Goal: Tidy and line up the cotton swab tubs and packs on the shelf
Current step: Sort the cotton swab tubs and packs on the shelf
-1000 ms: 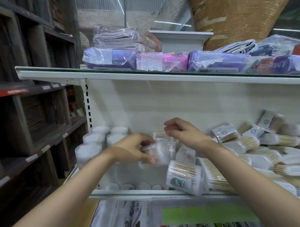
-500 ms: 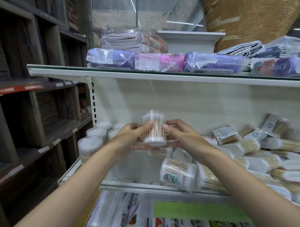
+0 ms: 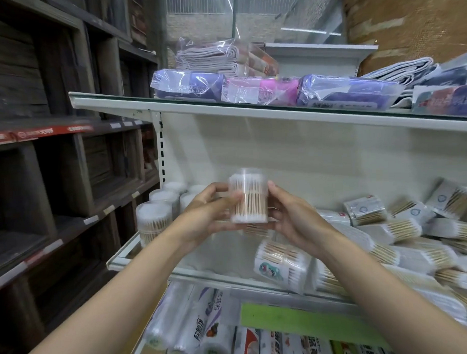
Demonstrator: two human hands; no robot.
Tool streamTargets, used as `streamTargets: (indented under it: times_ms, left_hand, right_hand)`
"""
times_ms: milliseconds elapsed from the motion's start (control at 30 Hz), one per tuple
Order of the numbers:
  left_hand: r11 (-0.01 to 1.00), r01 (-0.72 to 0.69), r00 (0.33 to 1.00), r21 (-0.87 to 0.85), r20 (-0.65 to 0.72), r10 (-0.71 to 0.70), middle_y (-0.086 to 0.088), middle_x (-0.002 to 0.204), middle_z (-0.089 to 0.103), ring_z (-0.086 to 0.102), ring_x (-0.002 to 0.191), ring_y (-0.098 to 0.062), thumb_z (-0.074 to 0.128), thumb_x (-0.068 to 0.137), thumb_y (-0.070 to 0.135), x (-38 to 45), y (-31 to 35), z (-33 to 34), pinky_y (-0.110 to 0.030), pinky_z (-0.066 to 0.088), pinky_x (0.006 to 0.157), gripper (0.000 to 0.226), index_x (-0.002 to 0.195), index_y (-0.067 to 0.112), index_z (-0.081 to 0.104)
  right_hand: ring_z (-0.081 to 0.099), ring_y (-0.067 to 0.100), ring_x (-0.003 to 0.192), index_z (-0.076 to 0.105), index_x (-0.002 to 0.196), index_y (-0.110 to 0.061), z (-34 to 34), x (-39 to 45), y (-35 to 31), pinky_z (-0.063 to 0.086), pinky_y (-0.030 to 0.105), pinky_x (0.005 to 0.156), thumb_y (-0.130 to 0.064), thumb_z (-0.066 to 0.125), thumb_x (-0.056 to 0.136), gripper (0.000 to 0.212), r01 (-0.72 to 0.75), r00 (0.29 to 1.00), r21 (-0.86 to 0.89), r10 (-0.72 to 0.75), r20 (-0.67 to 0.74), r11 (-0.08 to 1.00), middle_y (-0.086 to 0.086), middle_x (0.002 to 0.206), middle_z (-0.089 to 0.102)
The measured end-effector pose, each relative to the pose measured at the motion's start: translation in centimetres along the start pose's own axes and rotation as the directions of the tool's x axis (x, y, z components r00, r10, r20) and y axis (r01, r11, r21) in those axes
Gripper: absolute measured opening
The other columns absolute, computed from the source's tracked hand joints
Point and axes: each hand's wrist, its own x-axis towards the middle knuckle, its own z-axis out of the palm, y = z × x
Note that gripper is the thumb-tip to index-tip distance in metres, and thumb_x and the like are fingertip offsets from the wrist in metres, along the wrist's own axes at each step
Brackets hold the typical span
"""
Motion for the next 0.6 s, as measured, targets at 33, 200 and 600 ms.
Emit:
streamTargets:
  times_ms: [33,200,600]
  left_hand:
    - [1.000,-0.013,1.000,-0.028,0.026,0.014,-0.020,0.116,0.062,0.066,0.096,-0.031,0.070,0.072,0.024,0.0,0.0,-0.2,-0.041,0.058,0.076,0.043,0.110,0.008,0.056]
    - [0.980,-0.036,0.992,-0.197,0.116,0.060,-0.013,0.104,0.068,0.069,0.090,-0.028,0.068,0.076,0.023,0.7,0.6,-1.1,-0.039,0.058,0.074,0.038,0.110,0.008,0.060]
    - [0.800,-0.050,0.993,0.597,-0.055,0.103,0.003,0.113,0.065,0.061,0.104,-0.014,0.064,0.065,0.070,1.3,2.4,-2.2,-0.032,0.049,0.093,0.073,0.118,0.020,0.059]
  right_hand:
    - [0.064,0.023,0.096,0.066,0.103,-0.015,0.0,0.0,-0.1,0.048,0.045,0.093,-0.034,0.041,0.097,0.032,0.003,1.000,0.031,-0.004,0.012,1.000,0.007,0.100,0.070]
    - [0.062,0.022,0.092,0.059,0.103,-0.010,-0.2,0.6,-0.9,0.050,0.037,0.082,-0.032,0.054,0.080,0.033,0.055,0.997,0.143,-0.063,0.053,0.988,0.012,0.103,0.063]
    - [0.062,0.014,0.081,0.055,0.110,-0.009,3.2,2.7,-0.7,0.054,0.026,0.061,-0.034,0.063,0.087,0.035,0.080,0.967,-0.277,-0.142,-0.212,0.958,0.005,0.094,0.061]
